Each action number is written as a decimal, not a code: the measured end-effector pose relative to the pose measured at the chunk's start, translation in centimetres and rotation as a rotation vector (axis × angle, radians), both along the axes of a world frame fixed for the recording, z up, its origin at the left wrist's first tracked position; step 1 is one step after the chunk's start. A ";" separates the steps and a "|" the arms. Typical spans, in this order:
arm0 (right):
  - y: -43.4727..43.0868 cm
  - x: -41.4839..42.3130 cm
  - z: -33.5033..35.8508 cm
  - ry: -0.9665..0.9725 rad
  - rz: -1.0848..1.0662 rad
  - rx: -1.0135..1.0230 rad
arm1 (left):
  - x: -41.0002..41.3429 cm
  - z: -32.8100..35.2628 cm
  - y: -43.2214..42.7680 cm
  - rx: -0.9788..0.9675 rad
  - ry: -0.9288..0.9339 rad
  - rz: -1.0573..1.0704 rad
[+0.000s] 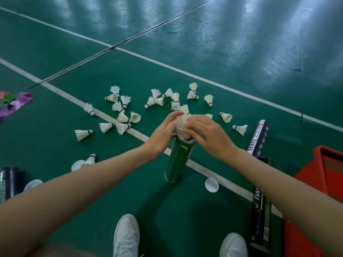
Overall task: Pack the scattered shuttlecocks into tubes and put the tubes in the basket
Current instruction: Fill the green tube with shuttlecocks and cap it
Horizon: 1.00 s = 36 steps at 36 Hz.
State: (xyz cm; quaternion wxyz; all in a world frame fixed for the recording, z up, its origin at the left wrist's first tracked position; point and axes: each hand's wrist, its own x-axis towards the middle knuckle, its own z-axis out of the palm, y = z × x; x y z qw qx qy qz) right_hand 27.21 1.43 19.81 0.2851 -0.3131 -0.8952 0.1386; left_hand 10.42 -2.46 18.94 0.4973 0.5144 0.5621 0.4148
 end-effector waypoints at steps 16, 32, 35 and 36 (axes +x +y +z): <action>-0.7 0.8 -2.6 0.001 0.018 -0.253 | -0.1 0.2 -0.3 -0.102 0.147 -0.088; 1.2 -0.5 0.6 0.500 -0.351 -1.485 | -0.6 1.4 0.8 -0.427 -0.204 0.025; 1.5 -0.5 0.7 0.435 -0.392 -1.456 | 0.0 1.5 0.9 -0.418 -0.155 -0.003; 1.5 -0.7 0.7 0.398 -0.410 -1.415 | 0.3 1.4 0.9 -0.409 -0.128 -0.004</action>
